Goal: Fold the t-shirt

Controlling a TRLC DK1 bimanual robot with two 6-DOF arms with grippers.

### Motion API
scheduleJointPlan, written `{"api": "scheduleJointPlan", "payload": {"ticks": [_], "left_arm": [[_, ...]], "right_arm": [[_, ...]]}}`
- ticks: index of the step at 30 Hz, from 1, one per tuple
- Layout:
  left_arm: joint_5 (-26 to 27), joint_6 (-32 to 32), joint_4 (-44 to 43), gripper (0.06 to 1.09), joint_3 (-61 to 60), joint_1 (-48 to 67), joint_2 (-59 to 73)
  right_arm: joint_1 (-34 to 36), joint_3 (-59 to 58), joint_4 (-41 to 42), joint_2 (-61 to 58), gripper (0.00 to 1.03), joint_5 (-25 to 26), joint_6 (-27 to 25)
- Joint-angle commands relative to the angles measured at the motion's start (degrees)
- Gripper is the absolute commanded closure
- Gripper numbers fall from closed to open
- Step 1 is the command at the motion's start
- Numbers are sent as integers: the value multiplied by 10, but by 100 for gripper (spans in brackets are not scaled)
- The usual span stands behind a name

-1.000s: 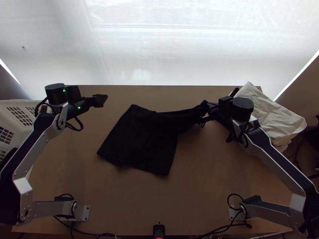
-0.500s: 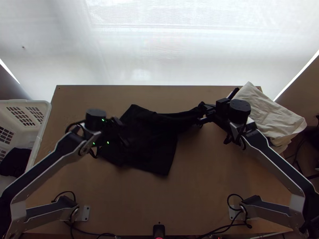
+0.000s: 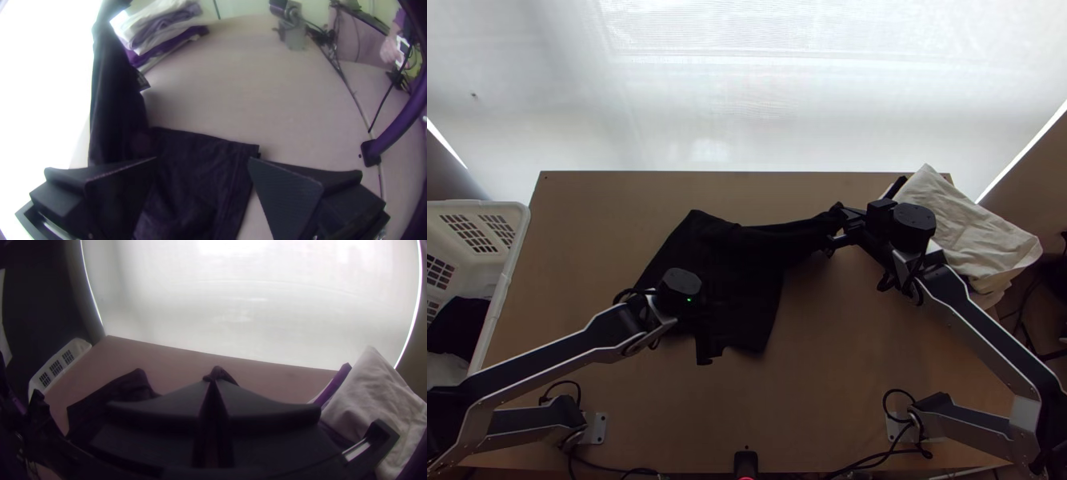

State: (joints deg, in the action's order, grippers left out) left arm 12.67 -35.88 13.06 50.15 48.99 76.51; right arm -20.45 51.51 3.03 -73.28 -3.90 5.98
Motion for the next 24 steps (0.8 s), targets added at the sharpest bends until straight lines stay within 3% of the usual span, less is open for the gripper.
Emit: {"api": "scheduleJointPlan", "payload": {"ticks": [1,4,22,24], "left_arm": [[-16,-31,-76,12,-4,65,36],[-16,-38,-95,16,-11,85,46],[-16,-31,-134,11,-66,133,90],[-16,-31,-135,18,-62,133,96]], "right_arm": [[8,-5,15,-4,99,3,11],[11,-5,17,-5,99,3,11],[30,-8,22,2,99,3,8],[30,-7,23,2,99,3,7]]}}
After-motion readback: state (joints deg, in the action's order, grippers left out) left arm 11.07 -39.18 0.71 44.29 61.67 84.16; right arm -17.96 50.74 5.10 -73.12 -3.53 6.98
